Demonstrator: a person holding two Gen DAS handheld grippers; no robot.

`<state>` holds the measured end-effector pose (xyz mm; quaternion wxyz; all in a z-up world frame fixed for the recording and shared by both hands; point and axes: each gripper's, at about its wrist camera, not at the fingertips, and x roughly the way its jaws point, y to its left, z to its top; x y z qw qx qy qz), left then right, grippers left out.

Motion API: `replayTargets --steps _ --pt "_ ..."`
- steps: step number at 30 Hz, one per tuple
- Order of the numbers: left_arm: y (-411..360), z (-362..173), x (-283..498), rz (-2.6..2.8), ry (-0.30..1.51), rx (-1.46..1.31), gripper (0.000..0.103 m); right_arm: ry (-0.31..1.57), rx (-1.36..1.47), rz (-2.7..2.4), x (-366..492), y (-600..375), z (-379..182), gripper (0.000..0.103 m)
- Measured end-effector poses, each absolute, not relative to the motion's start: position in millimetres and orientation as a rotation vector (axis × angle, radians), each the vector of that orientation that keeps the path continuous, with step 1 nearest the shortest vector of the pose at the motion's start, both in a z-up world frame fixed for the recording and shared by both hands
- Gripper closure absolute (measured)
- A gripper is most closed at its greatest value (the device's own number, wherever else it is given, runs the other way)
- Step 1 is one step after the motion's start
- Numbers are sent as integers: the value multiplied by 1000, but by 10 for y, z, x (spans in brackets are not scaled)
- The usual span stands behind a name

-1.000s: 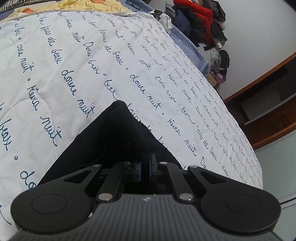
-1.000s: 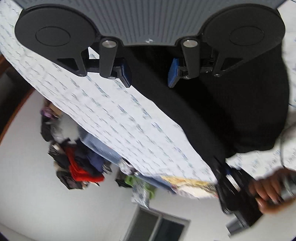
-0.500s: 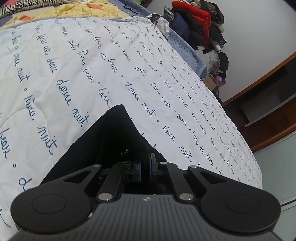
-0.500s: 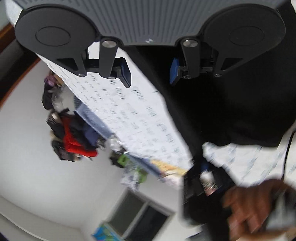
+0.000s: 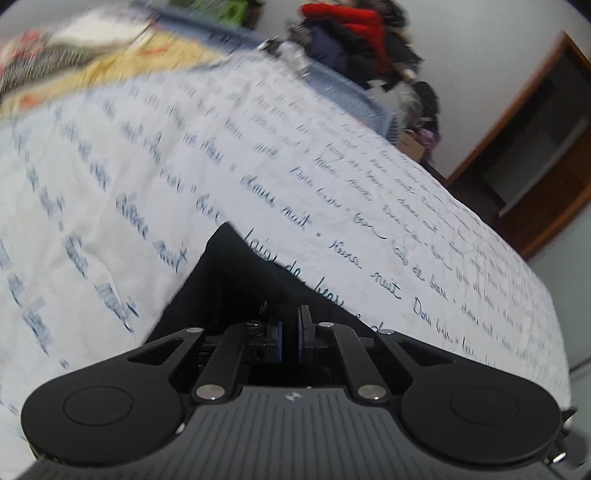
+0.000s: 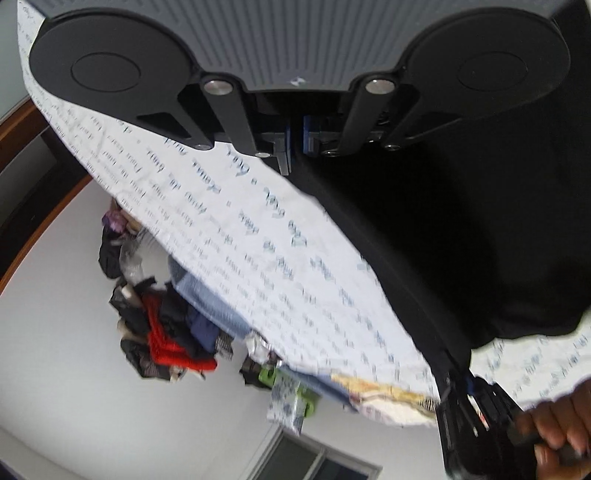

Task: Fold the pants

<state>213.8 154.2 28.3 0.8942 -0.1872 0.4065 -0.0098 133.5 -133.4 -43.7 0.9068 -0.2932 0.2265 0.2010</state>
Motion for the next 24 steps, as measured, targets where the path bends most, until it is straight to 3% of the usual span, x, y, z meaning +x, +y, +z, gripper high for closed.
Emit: replayTargets --steps 7,24 --pt "1571 332 1736 -119 843 -242 93 469 -566 490 815 -1368 -145 97" --pt "1801 -75 1185 -109 931 -204 93 581 -590 592 22 -1097 -468 97"
